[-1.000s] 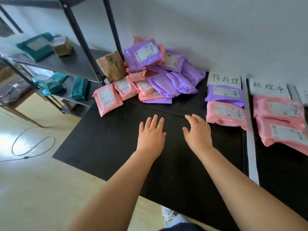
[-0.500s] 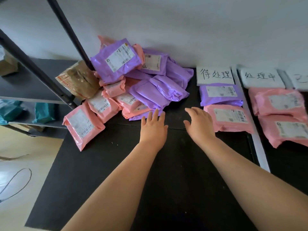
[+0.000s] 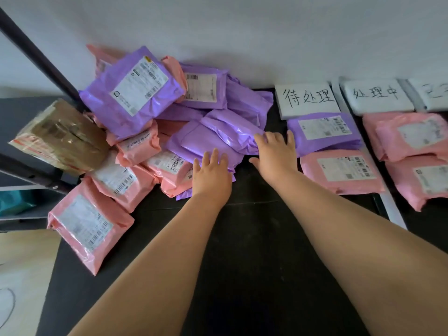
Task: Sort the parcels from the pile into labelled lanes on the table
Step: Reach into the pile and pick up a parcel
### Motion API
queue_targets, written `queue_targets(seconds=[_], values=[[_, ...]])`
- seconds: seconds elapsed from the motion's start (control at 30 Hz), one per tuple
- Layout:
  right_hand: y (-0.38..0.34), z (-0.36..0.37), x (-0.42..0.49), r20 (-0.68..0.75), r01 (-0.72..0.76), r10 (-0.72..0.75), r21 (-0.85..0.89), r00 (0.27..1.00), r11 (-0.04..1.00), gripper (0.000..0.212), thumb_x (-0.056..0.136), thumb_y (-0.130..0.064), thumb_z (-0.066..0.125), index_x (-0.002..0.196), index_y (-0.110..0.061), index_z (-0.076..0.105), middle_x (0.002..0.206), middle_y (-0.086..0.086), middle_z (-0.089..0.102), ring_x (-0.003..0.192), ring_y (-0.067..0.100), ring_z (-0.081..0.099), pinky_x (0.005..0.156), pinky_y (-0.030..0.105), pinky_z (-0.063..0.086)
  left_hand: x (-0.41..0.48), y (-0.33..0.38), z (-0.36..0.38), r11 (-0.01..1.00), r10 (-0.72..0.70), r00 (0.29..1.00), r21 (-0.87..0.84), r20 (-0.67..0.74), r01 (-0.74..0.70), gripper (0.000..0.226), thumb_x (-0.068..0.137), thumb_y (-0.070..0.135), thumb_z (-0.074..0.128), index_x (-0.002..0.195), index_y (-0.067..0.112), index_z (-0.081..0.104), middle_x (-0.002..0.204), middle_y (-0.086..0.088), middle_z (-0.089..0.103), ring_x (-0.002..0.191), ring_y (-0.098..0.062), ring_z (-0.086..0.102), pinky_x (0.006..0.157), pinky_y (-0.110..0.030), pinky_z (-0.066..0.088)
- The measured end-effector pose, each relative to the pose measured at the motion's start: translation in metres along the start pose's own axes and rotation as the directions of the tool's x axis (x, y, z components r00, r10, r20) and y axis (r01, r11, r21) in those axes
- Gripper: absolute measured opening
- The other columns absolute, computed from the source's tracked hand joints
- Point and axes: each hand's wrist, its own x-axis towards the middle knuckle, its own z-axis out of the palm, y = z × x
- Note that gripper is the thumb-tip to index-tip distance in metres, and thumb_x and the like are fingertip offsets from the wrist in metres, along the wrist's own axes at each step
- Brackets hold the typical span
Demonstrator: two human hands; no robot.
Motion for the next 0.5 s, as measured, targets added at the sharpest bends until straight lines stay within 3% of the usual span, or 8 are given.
queue_targets(seconds=[0.1,0.27,0.5], values=[[-0.009,0.003,0.011,-0.002,-0.048,0.048,-0.085,0.999,0.995,0.059,0.093,-0.040,0.063,0.141,-0.016,0.040,0.130,0.010,0.055,0.127,0.032,0.048,0.121,0.055,0.007,0.007,-0.003,0.008,1.000,0.001,1.000,-0.004,-0.014,-0.001,0.050,0.102,0.032,0.040,0.149,0.018,0.029,0.159,-0.005,0.021,0.147,-0.026,0.017,0.120,-0.047,0.016],[-0.016,0.001,0.023,-0.058,-0.045,0.037,-0.139,0.998,0.989,0.026,0.094,-0.018,0.058,0.120,-0.014,0.057,0.114,0.007,0.059,0.115,0.029,0.053,0.123,0.054,0.008,0.007,-0.005,0.008,1.000,0.006,1.000,-0.015,-0.023,-0.006,0.050,0.102,0.030,0.041,0.149,0.018,0.030,0.158,-0.005,0.023,0.147,-0.026,0.017,0.120,-0.046,0.016],[-0.012,-0.014,0.009,-0.064,-0.008,0.000,-0.128,0.998,0.992,0.023,0.094,-0.010,0.053,0.114,-0.016,0.063,0.107,0.004,0.062,0.114,0.027,0.053,0.123,0.048,0.009,-0.004,-0.003,-0.005,0.998,-0.028,0.999,-0.061,-0.026,0.027,0.052,0.104,0.031,0.038,0.153,0.019,0.024,0.162,-0.006,0.016,0.150,-0.027,0.011,0.122,-0.045,0.011]])
